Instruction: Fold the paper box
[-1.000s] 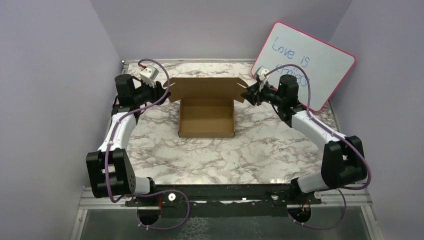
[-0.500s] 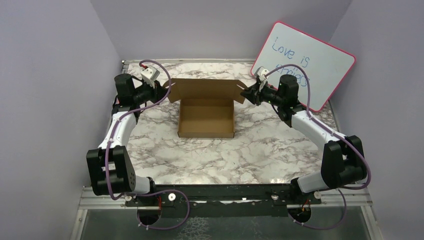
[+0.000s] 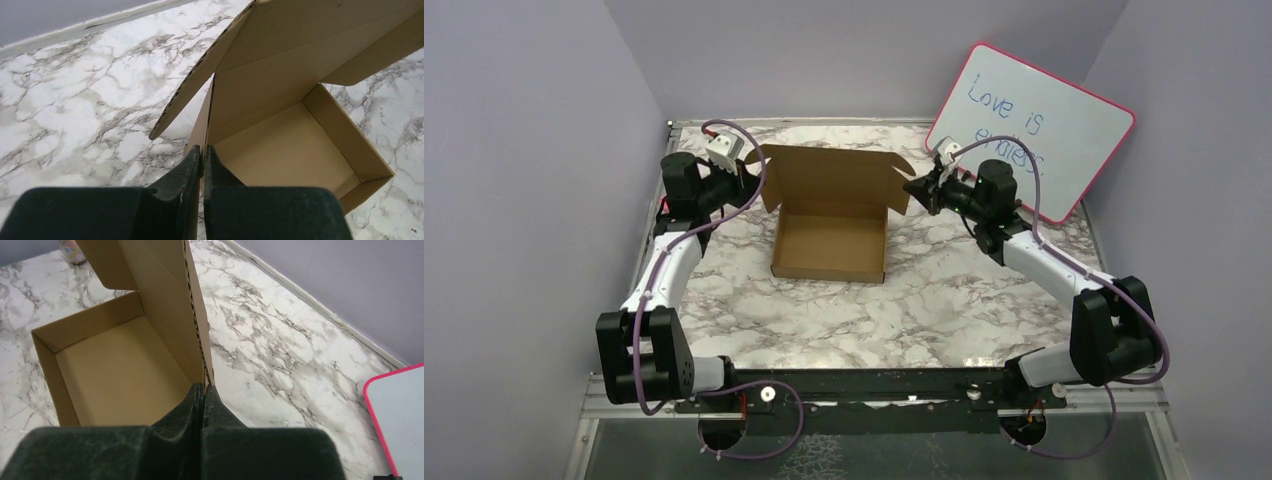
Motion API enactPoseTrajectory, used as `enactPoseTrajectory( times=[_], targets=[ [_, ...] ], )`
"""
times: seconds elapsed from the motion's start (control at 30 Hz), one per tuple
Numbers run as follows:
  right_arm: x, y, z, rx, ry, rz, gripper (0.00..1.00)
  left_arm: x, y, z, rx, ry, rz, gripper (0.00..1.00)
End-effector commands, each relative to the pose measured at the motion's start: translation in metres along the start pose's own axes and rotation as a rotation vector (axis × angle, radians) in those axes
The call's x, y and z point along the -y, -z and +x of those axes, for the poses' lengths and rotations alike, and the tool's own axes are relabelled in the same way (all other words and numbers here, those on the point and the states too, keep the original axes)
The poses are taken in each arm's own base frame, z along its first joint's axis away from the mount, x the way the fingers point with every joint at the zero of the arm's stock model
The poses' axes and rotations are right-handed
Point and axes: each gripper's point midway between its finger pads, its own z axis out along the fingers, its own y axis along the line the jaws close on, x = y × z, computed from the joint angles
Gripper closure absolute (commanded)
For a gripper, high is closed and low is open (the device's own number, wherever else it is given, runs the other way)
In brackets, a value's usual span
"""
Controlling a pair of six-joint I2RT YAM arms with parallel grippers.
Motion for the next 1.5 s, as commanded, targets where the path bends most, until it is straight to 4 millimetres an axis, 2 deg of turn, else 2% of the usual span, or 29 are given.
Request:
enactPoseTrajectory(
  times=[0.0, 0.17, 0.37, 0.77, 0.97, 1.3, 1.47],
  targets=[
    [0.005, 0.0, -0.007, 0.021, -0.023, 0.134, 0.99, -0.001, 0.004, -0.013, 0.048, 0.073, -0.134, 0.94],
    [0.008, -0.003, -0.009, 0.031, -0.051, 0.254, 0.99, 0.014, 0.001, -0.019, 0.079, 0.14, -0.194, 0.94],
    [0.008, -0.008, -0.008, 0.028, -0.099, 0.354, 0.99, 0.022, -0.001, -0.014, 0.114, 0.266, -0.257, 0.92],
    [0.007, -0.013, -0.008, 0.037, -0.157, 0.541, 0.99, 0.016, 0.001, -0.008, 0.198, 0.33, -0.466, 0.9],
    [0.005, -0.017, -0.007, 0.034, -0.193, 0.602, 0.99, 0.024, -0.002, -0.005, 0.233, 0.39, -0.453, 0.89],
    [0.009, -0.025, -0.016, 0.049, -0.207, 0.679, 0.98, 0.037, -0.011, -0.012, 0.265, 0.396, -0.448, 0.88],
    [0.008, -0.027, -0.013, 0.049, -0.22, 0.699, 0.98, 0.043, -0.015, -0.012, 0.28, 0.411, -0.445, 0.88]
  ],
)
